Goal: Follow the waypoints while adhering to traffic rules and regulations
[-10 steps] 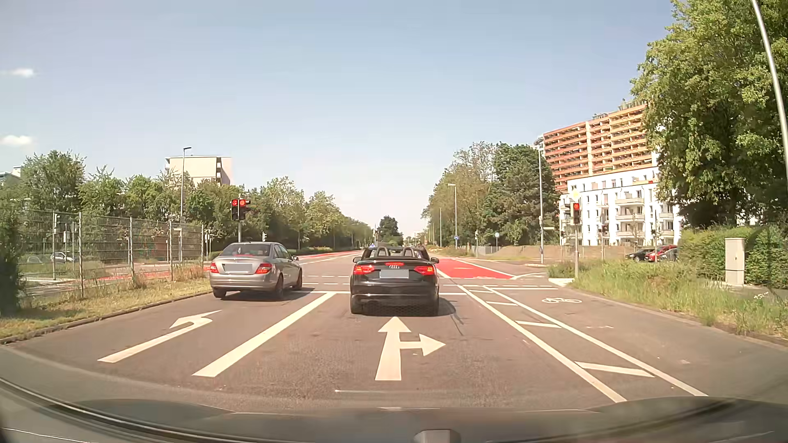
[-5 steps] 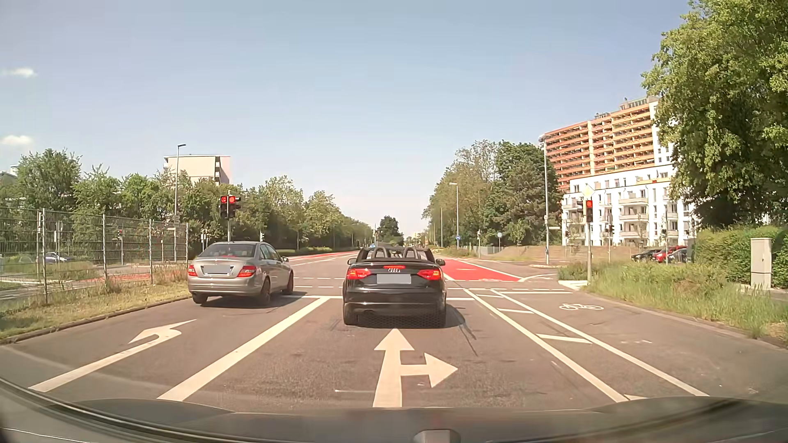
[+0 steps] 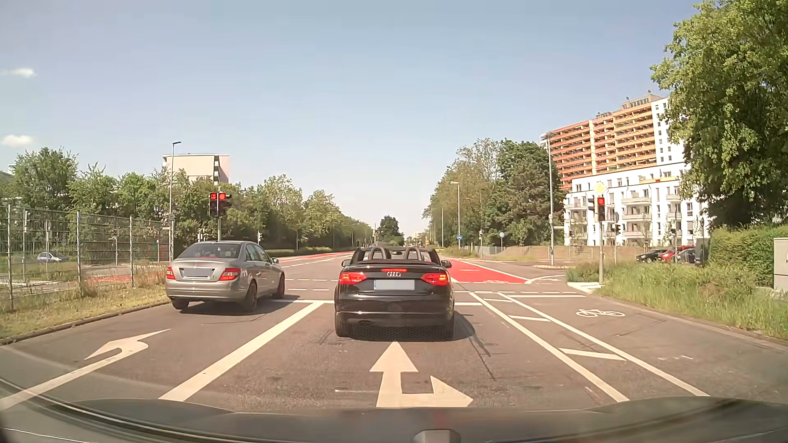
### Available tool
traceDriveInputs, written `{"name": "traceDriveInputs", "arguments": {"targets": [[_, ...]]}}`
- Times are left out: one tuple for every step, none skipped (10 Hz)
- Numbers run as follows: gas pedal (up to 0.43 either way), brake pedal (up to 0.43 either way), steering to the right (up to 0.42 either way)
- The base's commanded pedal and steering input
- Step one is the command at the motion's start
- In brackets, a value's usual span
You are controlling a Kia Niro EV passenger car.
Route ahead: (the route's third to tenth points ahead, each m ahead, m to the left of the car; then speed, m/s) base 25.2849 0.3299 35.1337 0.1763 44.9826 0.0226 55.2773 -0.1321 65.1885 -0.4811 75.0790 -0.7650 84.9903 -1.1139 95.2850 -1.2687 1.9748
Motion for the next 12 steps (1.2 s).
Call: {"name": "traceDriveInputs", "arguments": {"targets": [[0.000,0.073,-0.003],[0.000,0.073,-0.002],[0.000,0.061,0.001],[0.000,0.055,0.003],[0.000,0.055,0.002],[0.000,0.055,0.003],[0.000,0.055,0.004],[0.000,0.055,0.005],[0.000,0.055,0.009],[0.000,0.055,0.009],[0.000,0.049,0.007],[0.000,0.043,0.004]]}}
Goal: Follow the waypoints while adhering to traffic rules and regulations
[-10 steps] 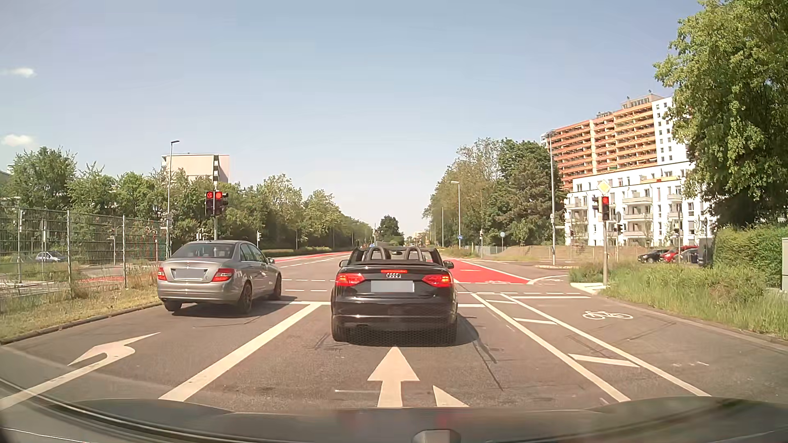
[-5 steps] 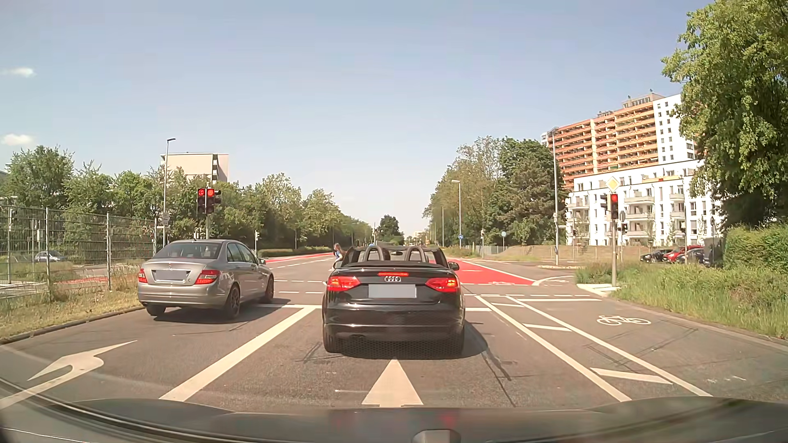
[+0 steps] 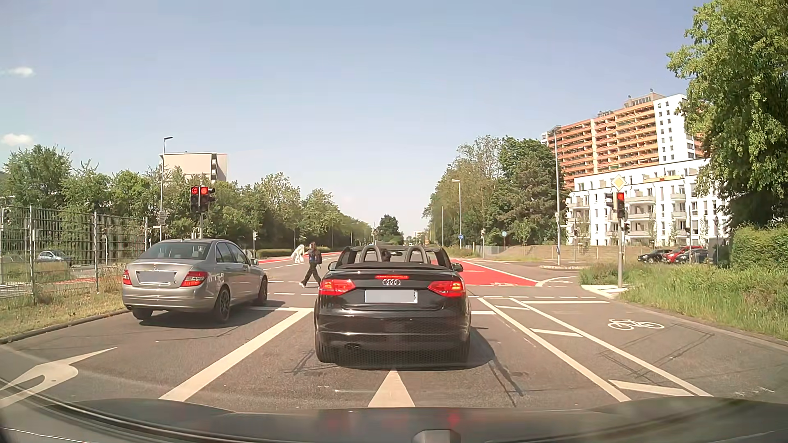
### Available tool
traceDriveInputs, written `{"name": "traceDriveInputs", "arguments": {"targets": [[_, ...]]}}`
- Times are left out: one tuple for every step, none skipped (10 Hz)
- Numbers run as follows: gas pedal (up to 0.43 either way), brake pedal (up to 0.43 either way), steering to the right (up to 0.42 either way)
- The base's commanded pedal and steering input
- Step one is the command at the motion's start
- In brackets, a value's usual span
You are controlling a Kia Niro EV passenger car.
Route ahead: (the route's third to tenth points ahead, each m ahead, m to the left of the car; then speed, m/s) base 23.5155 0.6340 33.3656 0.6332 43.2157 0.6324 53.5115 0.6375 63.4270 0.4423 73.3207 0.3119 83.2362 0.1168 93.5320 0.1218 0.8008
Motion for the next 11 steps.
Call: {"name": "traceDriveInputs", "arguments": {"targets": [[0.000,0.043,0.000],[0.000,0.043,-0.002],[0.000,0.049,-0.003],[0.000,0.055,-0.002],[0.000,0.061,-0.001],[0.000,0.073,-0.002],[0.000,0.104,-0.002],[0.000,0.116,-0.002],[0.000,0.134,-0.001],[0.000,0.134,-0.002],[0.000,0.140,-0.002]]}}
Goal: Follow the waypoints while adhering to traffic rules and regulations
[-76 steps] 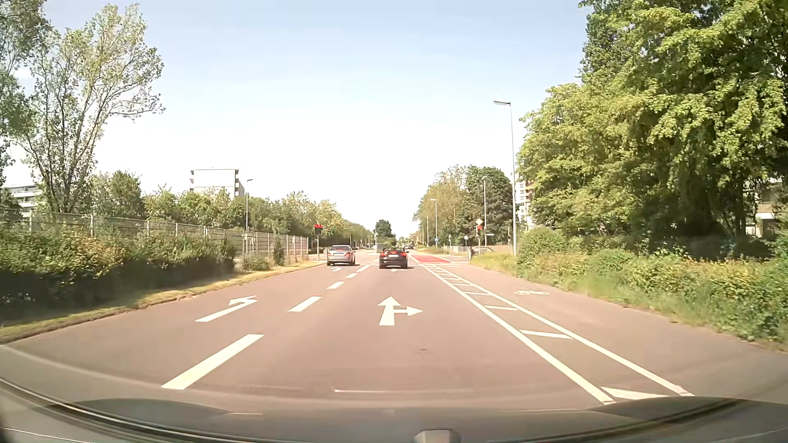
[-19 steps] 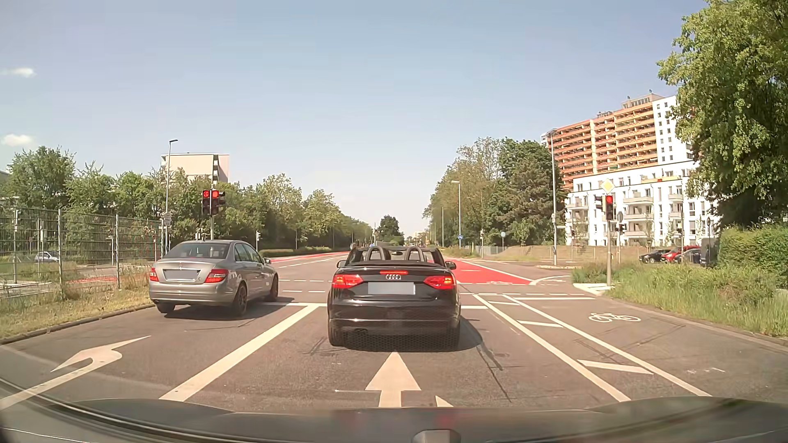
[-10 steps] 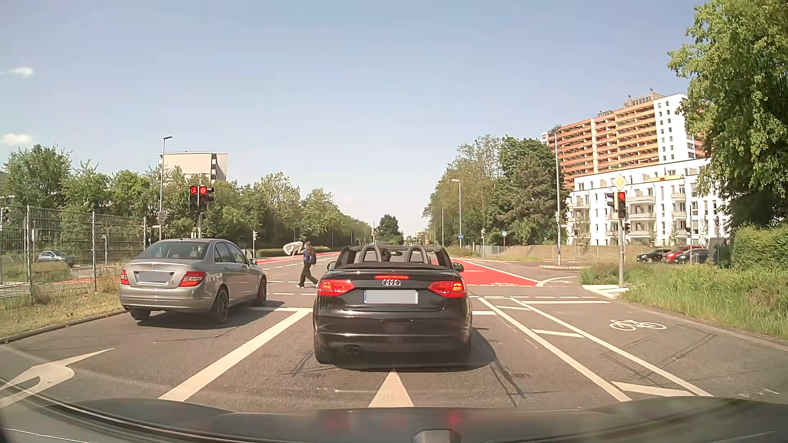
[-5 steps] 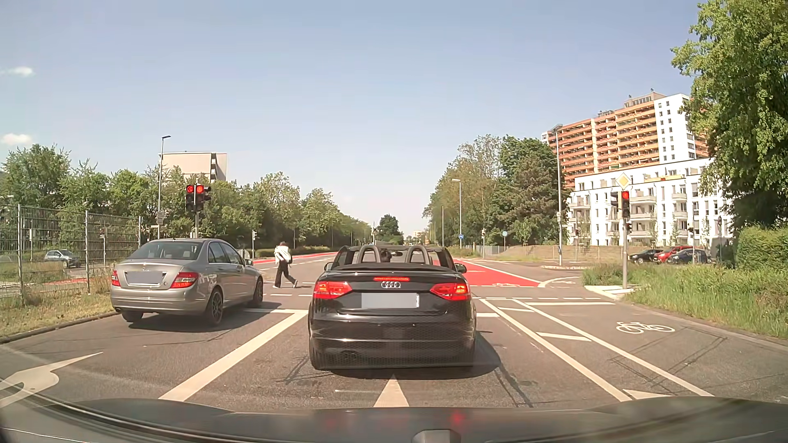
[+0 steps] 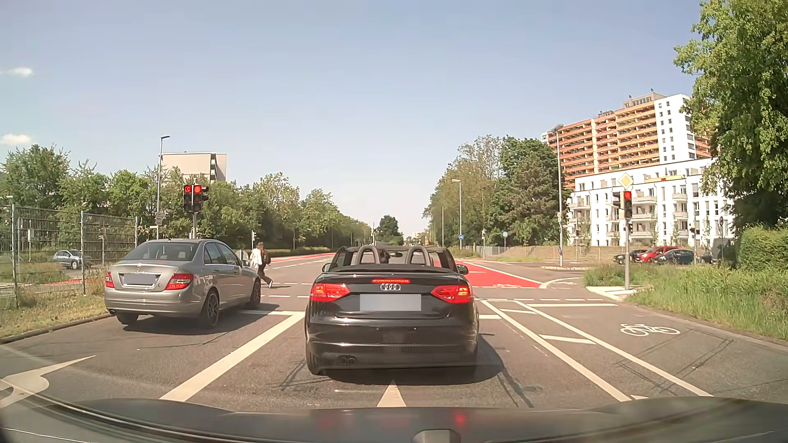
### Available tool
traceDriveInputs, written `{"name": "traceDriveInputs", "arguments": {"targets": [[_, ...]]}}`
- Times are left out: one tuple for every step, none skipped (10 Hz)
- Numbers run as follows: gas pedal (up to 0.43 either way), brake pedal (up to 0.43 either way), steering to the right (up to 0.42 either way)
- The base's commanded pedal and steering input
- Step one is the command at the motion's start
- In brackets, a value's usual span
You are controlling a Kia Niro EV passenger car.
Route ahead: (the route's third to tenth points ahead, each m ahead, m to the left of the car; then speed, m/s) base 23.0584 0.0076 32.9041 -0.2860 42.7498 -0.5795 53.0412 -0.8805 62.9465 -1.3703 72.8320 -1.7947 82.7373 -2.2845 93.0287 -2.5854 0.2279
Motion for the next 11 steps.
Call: {"name": "traceDriveInputs", "arguments": {"targets": [[0.000,0.146,-0.002],[0.000,0.159,-0.002],[0.000,0.177,-0.001],[0.000,0.201,-0.002],[0.000,0.238,-0.002],[0.000,0.262,-0.002],[0.000,0.335,-0.002],[0.000,0.433,-0.002],[0.000,0.451,-0.002],[0.000,0.421,-0.002],[0.000,0.396,-0.002]]}}
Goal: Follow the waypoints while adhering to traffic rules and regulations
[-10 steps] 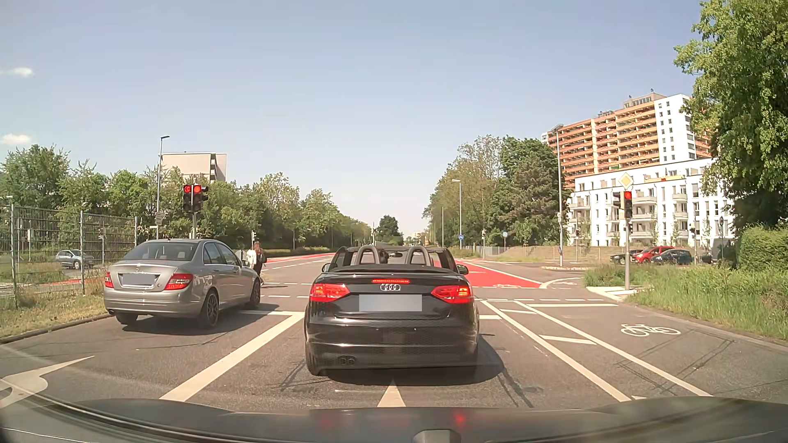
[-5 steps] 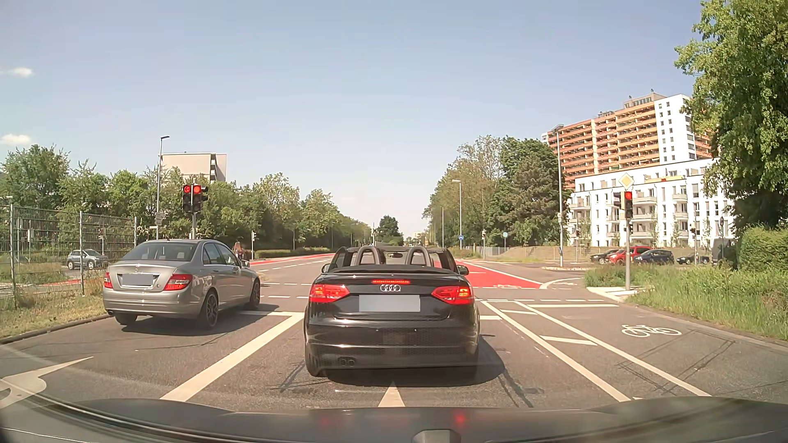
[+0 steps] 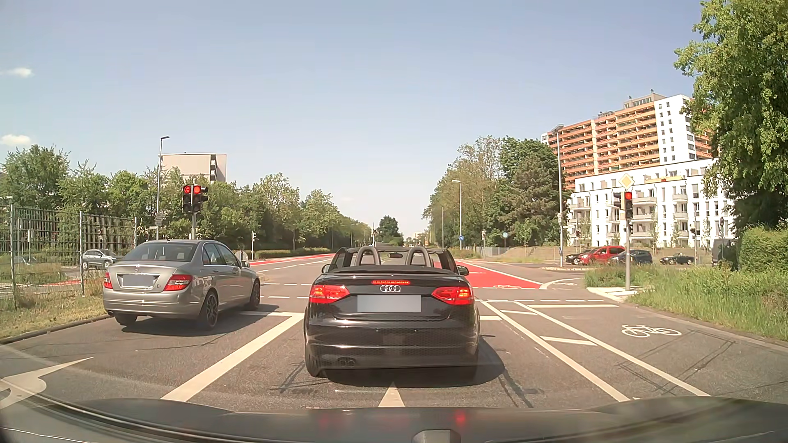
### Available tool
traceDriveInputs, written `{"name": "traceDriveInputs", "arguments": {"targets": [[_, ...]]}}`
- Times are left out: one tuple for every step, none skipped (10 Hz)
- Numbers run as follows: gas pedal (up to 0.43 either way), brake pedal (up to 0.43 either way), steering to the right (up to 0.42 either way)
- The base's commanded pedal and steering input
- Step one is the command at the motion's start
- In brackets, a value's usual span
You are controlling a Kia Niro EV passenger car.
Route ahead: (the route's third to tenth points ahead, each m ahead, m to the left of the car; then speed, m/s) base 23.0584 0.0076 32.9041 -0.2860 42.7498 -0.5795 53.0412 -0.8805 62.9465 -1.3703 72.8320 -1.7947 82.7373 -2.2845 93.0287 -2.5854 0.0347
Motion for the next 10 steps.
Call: {"name": "traceDriveInputs", "arguments": {"targets": [[0.000,0.384,-0.002],[0.000,0.366,-0.002],[0.000,0.360,-0.002],[0.000,0.360,-0.002],[0.000,0.360,-0.002],[0.000,0.354,-0.002],[0.000,0.360,-0.002],[0.000,0.360,-0.002],[0.000,0.354,-0.002],[0.000,0.354,-0.002]]}}
